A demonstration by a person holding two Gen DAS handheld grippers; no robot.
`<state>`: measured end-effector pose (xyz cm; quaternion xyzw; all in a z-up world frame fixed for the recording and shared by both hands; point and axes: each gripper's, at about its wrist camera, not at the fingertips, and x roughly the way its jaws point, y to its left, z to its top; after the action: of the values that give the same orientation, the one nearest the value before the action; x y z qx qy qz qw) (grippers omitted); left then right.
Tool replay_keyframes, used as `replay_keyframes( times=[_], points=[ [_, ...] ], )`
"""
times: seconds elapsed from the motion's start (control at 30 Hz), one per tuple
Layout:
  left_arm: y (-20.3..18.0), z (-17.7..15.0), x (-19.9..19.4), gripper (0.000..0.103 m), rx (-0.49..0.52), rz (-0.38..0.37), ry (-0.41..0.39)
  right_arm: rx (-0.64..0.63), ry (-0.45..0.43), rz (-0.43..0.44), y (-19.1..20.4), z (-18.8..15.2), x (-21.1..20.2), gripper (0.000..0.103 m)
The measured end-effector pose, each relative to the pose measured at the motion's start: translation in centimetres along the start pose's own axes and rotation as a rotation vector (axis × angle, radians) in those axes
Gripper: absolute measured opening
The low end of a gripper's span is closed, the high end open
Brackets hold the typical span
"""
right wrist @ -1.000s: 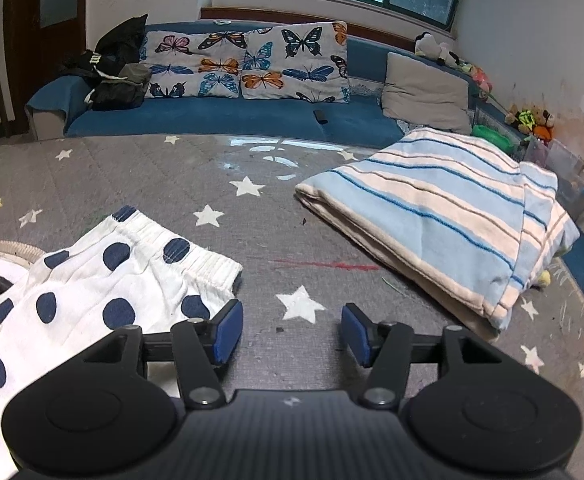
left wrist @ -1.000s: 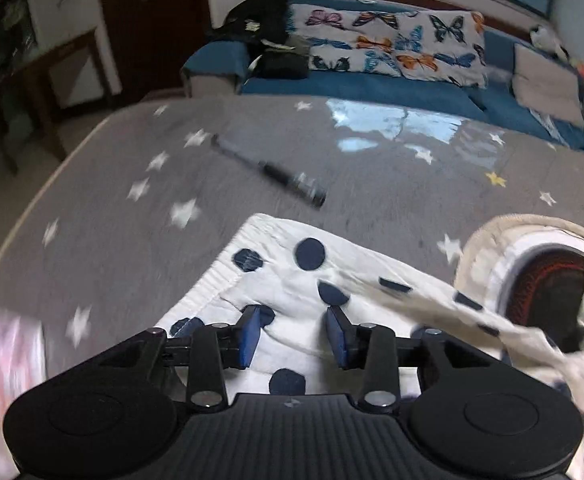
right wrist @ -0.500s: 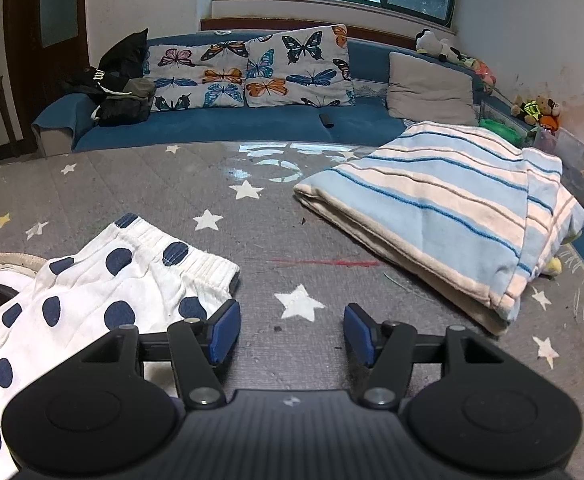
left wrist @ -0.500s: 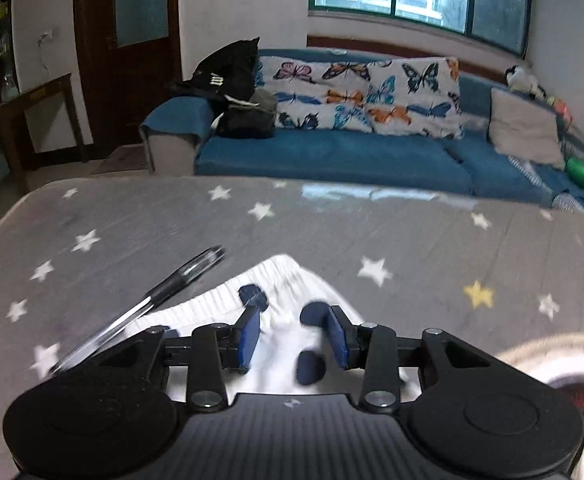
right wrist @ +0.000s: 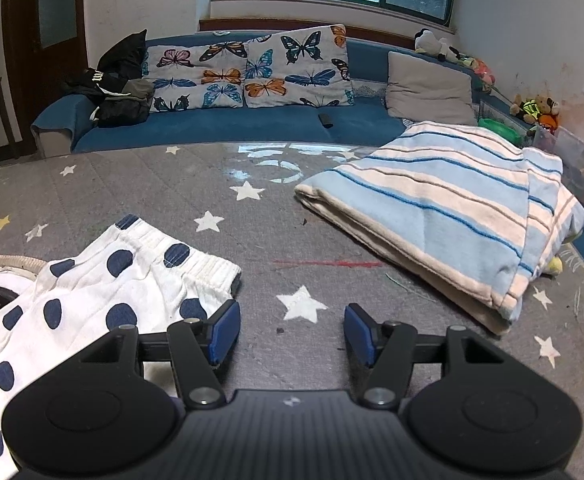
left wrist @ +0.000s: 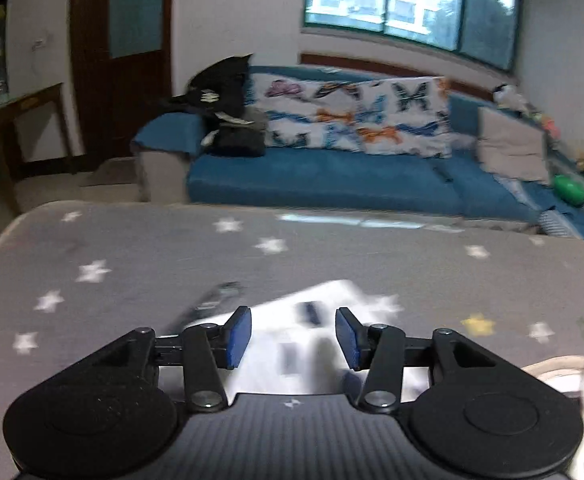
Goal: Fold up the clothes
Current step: 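Move the left gripper over the table toward the black pen, then grasp the black pen with the left gripper and lift it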
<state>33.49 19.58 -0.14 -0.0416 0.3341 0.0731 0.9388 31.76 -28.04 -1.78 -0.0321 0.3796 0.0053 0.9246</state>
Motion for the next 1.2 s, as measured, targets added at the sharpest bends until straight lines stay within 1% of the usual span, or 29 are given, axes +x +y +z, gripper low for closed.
replay_keyframes(
  times=[0.07, 0.13, 0.23, 0.33, 0.47, 0.6, 0.7, 0.83, 0.87, 0.9, 0.97, 1.0, 1.07, 1.2],
  points=[
    [1.2, 0.0, 0.3, 0.050, 0.001, 0.060, 0.012, 0.004, -0.001, 0.000, 0.0, 0.0, 0.0, 0.060],
    [1.6, -0.4, 0.4, 0.050, 0.039, 0.121, 0.013, 0.004, 0.000, 0.000, 0.0, 0.0, 0.1, 0.061],
    [2.0, -1.2, 0.5, 0.050, 0.070, 0.165, 0.012, 0.004, -0.001, -0.009, -0.2, 0.0, 0.2, 0.067],
    [2.1, -2.0, 0.5, 0.052, 0.091, 0.192, 0.009, 0.013, 0.002, -0.007, -0.3, 0.1, 0.2, 0.067],
    [2.1, -2.1, 0.2, 0.050, 0.090, 0.184, -0.004, 0.009, 0.003, -0.009, -0.3, 0.1, 0.2, 0.067],
    [3.1, -2.1, -0.7, 0.050, 0.050, 0.149, -0.032, 0.011, 0.003, -0.008, -0.3, 0.0, 0.2, 0.068],
    [4.3, -2.4, -0.9, 0.051, 0.031, 0.160, -0.017, 0.016, 0.002, -0.009, -0.3, 0.0, 0.2, 0.069],
    [5.6, -3.0, -1.1, 0.050, 0.042, 0.173, -0.001, 0.013, 0.001, -0.012, -0.3, 0.0, 0.2, 0.069],
    [5.9, -3.1, -1.2, 0.050, 0.030, 0.170, -0.004, 0.015, 0.002, -0.011, -0.3, 0.0, 0.2, 0.069],
    [6.5, -3.1, -1.5, 0.050, -0.004, 0.150, -0.017, 0.018, 0.002, -0.011, -0.3, 0.0, 0.2, 0.069],
    [7.6, -3.1, -1.9, 0.050, -0.050, 0.138, -0.024, 0.020, 0.002, -0.011, -0.4, 0.0, 0.2, 0.070],
    [7.7, -3.1, -1.9, 0.048, -0.031, 0.153, -0.012, 0.018, 0.002, -0.013, -0.4, 0.0, 0.2, 0.070],
    [7.7, -3.3, -1.9, 0.048, 0.011, 0.166, 0.007, 0.017, 0.001, -0.016, -0.3, 0.0, 0.2, 0.070],
    [7.6, -3.5, -1.7, 0.048, 0.040, 0.153, 0.011, 0.018, 0.001, -0.018, -0.3, 0.0, 0.2, 0.070]
  ],
)
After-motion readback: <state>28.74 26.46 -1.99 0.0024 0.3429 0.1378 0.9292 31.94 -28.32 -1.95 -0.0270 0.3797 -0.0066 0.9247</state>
